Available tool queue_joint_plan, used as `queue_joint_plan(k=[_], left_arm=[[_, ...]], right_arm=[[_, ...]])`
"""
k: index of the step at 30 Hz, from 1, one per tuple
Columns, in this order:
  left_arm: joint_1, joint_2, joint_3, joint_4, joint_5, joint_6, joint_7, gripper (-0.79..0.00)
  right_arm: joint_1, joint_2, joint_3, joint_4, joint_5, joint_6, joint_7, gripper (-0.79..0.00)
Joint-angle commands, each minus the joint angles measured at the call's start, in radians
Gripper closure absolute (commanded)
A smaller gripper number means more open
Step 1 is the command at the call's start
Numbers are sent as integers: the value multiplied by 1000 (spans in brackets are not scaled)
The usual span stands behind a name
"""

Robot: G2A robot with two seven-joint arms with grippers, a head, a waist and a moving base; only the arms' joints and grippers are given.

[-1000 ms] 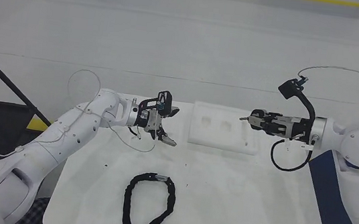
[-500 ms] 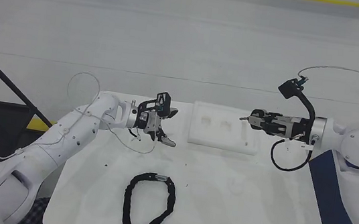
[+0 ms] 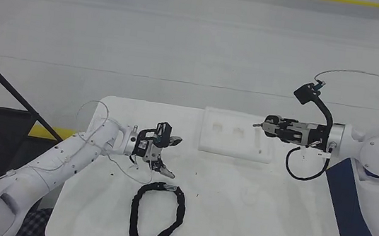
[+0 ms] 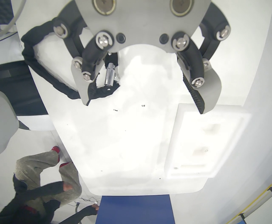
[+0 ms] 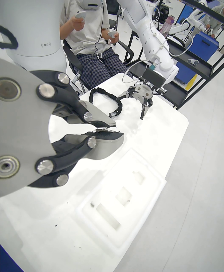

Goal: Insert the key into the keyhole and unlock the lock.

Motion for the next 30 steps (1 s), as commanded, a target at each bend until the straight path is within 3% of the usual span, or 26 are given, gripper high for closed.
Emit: queue_joint_plan(k=[1,3,14,19,24,30], left_arm=[[-11,10,55,2,59,0,50,-785],[-30,19,117,10,89,0,81,-785],[-30,19,117,10,89,0,81,-785],[-1,20,87,10,30,52,43,-785],[76,59,49,-1,50,81,42,-785],[188,106,9,-52,137,221,69,-785]], right_arm=[[0,0,0,0,0,0,0,0],[0,0,0,0,0,0,0,0],[0,0,0,0,0,0,0,0],[0,0,0,0,0,0,0,0],[0,0,0,0,0,0,0,0],[0,0,0,0,0,0,0,0]])
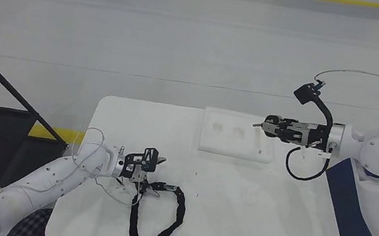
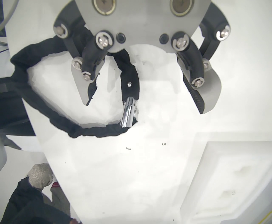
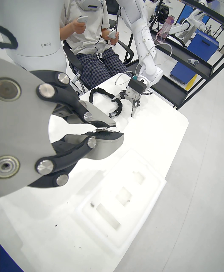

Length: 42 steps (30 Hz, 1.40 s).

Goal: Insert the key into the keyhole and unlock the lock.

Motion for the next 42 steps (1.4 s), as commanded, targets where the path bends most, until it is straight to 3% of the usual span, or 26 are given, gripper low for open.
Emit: queue_joint_plan(k=[1,9,22,25,27,30,31,32,33,42], left_arm=[[27,9,-12,-15,13,36,18,-785],[97,27,-45,-96,86,126,25,-785],[114,-8,-50,-72,97,137,-47,-785],[115,-19,-46,-60,112,143,-47,-643],[115,-26,-45,-55,116,144,-43,-613],[115,-35,-47,-44,117,144,-37,-440],[114,-38,-47,-39,117,141,-38,-357],[113,-41,-48,-35,119,139,-42,-77],[113,-44,-49,-31,119,140,-45,0],[111,-60,-71,-17,98,121,-73,0]], right_arm=[[0,0,0,0,0,0,0,0],[0,0,0,0,0,0,0,0],[0,0,0,0,0,0,0,0],[0,0,0,0,0,0,0,0],[0,0,0,0,0,0,0,0],[0,0,0,0,0,0,0,0],[0,0,0,0,0,0,0,0],[0,0,0,0,0,0,0,0],[0,0,0,0,0,0,0,0],[0,0,0,0,0,0,0,0]])
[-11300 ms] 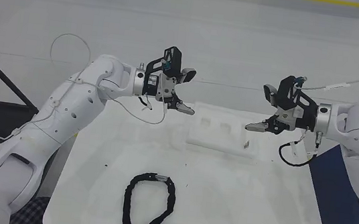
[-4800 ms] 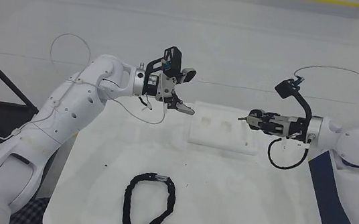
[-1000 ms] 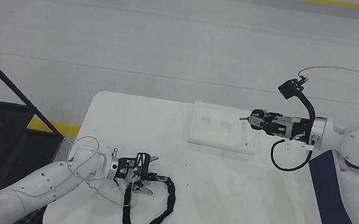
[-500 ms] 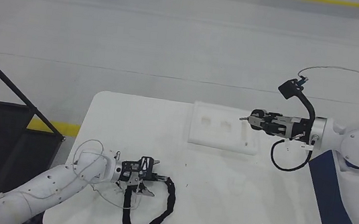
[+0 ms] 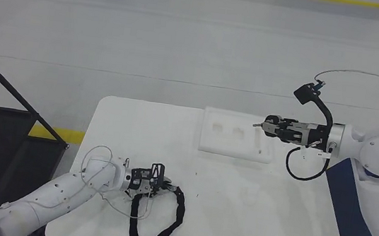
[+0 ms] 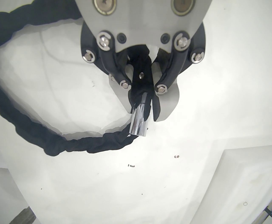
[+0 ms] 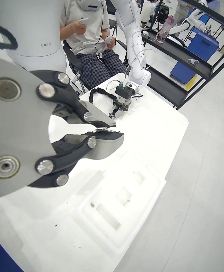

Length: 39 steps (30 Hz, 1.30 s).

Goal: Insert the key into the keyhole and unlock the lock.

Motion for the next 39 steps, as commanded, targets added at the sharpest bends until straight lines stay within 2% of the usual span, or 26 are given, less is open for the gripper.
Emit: queue_joint_plan(k=[1,6,14,21,26,33,37,39], left_arm=[[0,-1,-12,-4,-19,-7,-5,0],[7,7,-58,-51,-85,-53,5,0],[37,38,-168,-144,-235,-178,96,0],[37,39,-233,-183,-359,-249,151,0],[8,14,-232,-170,-428,-320,221,0],[-58,-42,-167,-127,-425,-322,351,0],[-91,-73,-117,-83,-408,-322,454,0],[-93,-75,-113,-78,-410,-322,454,0]], right_arm=[[0,0,0,0,0,0,0,0],[0,0,0,0,0,0,0,0],[-10,0,-5,-4,5,-2,-12,0],[-14,2,-35,-30,119,-19,55,0],[5,2,-71,-59,182,13,105,0],[26,1,-111,-110,223,80,110,0],[29,3,-120,-128,222,80,103,0],[27,4,-117,-129,222,68,87,0]])
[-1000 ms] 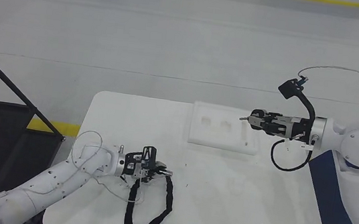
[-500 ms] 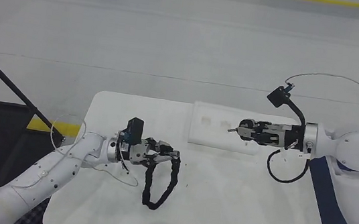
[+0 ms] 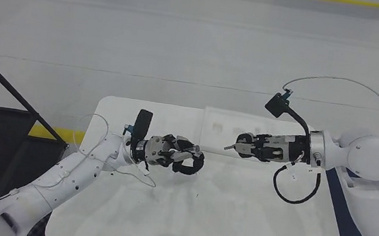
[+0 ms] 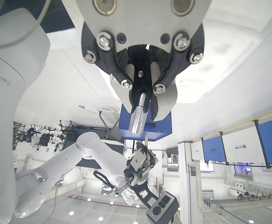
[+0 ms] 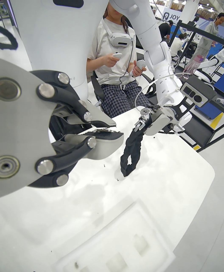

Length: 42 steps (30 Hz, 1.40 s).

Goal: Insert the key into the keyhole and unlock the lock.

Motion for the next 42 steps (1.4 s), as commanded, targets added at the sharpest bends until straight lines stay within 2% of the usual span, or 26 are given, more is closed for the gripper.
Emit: queue_joint_plan(k=[1,10,13,18,26,32,42], left_arm=[[0,0,0,0,-2,0,-3,0],[0,0,0,0,-2,0,-3,0],[18,-1,-7,-16,8,38,-38,0],[39,-24,-4,-34,-12,15,12,0],[1,-84,32,42,169,198,196,0],[-48,-124,117,124,241,322,319,0],[-102,-156,238,239,235,465,462,0]], right_arm=[[-2,1,2,0,-1,-7,-9,0],[-13,0,2,0,5,-1,-33,0],[-32,2,10,-18,26,4,-57,0],[-31,5,-13,-72,2,-4,-34,0],[-19,10,-38,-171,-103,9,-41,0],[-29,15,-54,-229,-204,32,-77,0],[-30,17,-83,-264,-296,76,-117,0]])
